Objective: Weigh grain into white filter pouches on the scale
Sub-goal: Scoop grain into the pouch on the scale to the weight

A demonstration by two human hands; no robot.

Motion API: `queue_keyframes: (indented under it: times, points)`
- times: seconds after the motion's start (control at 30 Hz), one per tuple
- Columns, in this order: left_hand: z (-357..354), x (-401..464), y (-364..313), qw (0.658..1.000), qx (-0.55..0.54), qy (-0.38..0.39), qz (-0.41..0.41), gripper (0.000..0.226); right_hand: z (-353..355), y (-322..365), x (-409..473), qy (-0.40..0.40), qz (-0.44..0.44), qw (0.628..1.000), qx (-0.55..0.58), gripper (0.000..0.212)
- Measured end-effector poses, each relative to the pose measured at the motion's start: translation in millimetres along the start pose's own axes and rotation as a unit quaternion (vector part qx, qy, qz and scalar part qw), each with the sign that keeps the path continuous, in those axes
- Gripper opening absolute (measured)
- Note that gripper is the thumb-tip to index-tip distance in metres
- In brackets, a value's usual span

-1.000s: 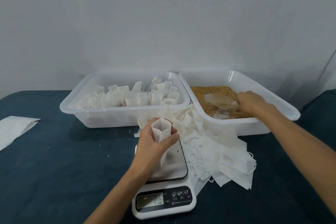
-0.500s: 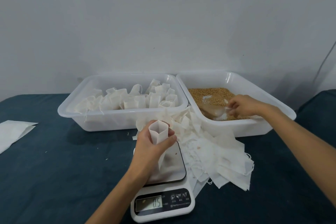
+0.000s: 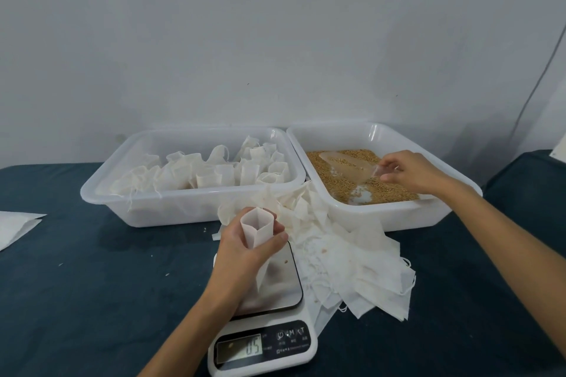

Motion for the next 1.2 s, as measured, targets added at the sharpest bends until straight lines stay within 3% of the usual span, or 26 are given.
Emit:
queue_keyframes:
  times: [0.3,0.67,1.2]
  points:
    - [-1.0,0.0,-0.6,1.0,0.025,-0.005,-0.003,0.026,-5.1,100.2,-53.6,0.092,0.169,0.975,0.112,0.021]
    - [-0.6,-1.2,2.4,0.999,0.04,0.0,0.015,0.025,11.9,153.2,-65.5,0.055,0.269,0.96,-0.056,0.042]
    - [-1.8,0.9,3.3,1.0,-0.005,0.015,0.0,0.036,26.7,195.1,-77.5,0.023,0.296,0.939,-0.175,0.038]
Point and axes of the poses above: each hand's wrist, its own x-axis towards the middle knuckle, its own z-axis out of the back of the hand, y = z × x, the point moved 7 cm from there along x, towards the middle knuckle, and after that the axes turned 6 degrees about x, right-handed, at the moved point
